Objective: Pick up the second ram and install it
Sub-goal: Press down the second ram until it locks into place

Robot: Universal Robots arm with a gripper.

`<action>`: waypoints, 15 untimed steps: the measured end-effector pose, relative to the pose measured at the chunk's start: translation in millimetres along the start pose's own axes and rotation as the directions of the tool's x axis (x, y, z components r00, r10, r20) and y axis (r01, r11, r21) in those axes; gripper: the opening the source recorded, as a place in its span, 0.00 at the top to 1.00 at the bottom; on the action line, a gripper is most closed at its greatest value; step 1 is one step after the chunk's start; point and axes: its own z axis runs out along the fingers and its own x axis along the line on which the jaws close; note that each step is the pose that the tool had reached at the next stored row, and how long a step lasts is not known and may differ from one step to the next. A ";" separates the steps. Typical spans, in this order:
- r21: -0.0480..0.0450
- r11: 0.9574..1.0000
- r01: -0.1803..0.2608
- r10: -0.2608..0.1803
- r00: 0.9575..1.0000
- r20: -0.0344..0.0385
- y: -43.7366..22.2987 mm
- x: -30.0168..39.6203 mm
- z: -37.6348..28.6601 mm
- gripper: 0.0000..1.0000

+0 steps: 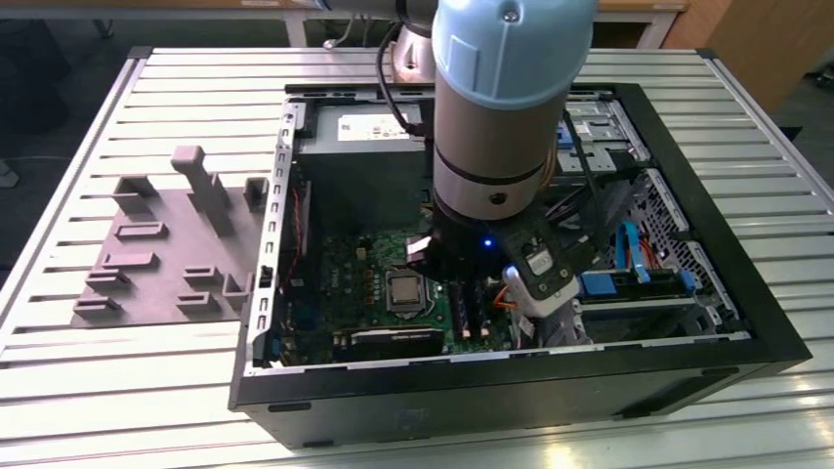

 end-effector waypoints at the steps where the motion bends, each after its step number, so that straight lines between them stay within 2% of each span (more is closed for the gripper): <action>1: 0.000 1.000 0.000 0.000 1.000 0.000 1.6 0.0 0.0 0.89; 9: 0.000 1.000 0.000 0.000 1.000 0.000 16.3 0.6 0.8 0.89; 15: 0.000 1.000 0.000 0.000 1.000 0.000 18.7 0.7 0.9 0.89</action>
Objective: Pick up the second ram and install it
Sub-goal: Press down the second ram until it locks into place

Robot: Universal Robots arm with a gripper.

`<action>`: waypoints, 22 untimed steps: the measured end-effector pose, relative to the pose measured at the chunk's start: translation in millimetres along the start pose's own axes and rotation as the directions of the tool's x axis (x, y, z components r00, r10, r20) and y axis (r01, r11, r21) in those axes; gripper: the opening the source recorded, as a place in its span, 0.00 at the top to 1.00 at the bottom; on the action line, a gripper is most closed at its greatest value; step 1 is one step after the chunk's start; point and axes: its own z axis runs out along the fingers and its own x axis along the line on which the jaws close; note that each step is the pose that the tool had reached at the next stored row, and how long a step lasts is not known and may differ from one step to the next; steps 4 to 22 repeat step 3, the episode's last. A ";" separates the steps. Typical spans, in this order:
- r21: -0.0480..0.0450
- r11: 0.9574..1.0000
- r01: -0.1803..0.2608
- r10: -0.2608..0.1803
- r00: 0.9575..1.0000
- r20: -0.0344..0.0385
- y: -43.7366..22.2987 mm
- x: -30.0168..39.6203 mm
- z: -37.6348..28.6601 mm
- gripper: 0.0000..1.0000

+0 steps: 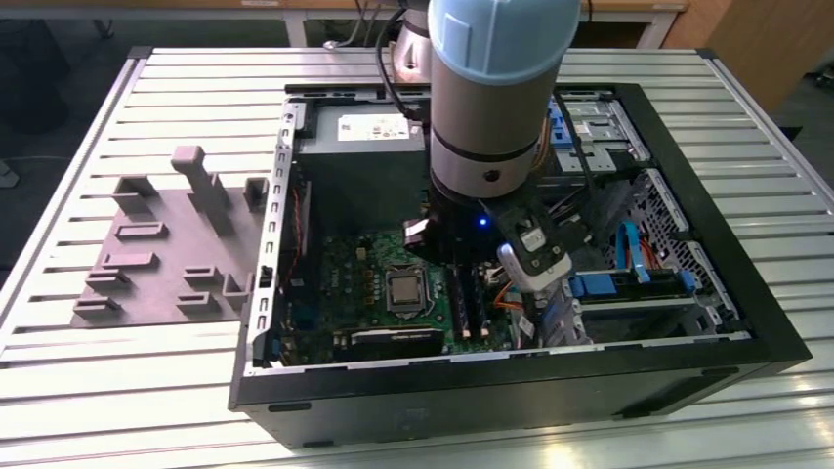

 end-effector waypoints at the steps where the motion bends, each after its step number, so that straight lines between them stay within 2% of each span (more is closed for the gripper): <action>1: 0.000 1.000 0.000 0.000 1.000 0.000 0.1 0.0 0.0 0.89; 22: 0.000 1.000 0.000 0.000 1.000 0.000 0.2 0.0 0.0 0.89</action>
